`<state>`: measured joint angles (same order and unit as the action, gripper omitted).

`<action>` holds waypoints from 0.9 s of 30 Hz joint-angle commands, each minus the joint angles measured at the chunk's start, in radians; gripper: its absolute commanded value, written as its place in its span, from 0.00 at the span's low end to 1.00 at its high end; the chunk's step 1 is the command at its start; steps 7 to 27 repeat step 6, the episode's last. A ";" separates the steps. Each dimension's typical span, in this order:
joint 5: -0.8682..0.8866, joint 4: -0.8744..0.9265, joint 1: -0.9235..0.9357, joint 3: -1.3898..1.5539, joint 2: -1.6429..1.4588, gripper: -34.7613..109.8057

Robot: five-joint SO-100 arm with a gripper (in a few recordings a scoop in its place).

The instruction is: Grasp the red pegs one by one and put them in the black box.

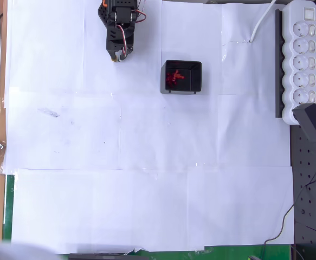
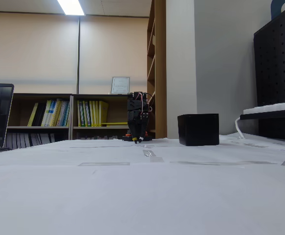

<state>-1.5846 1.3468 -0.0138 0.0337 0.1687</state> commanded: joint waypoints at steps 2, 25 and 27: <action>-0.006 -0.002 -0.009 -0.008 0.006 0.24; -0.006 -0.002 -0.009 -0.008 0.006 0.24; -0.006 -0.002 -0.009 -0.008 0.006 0.24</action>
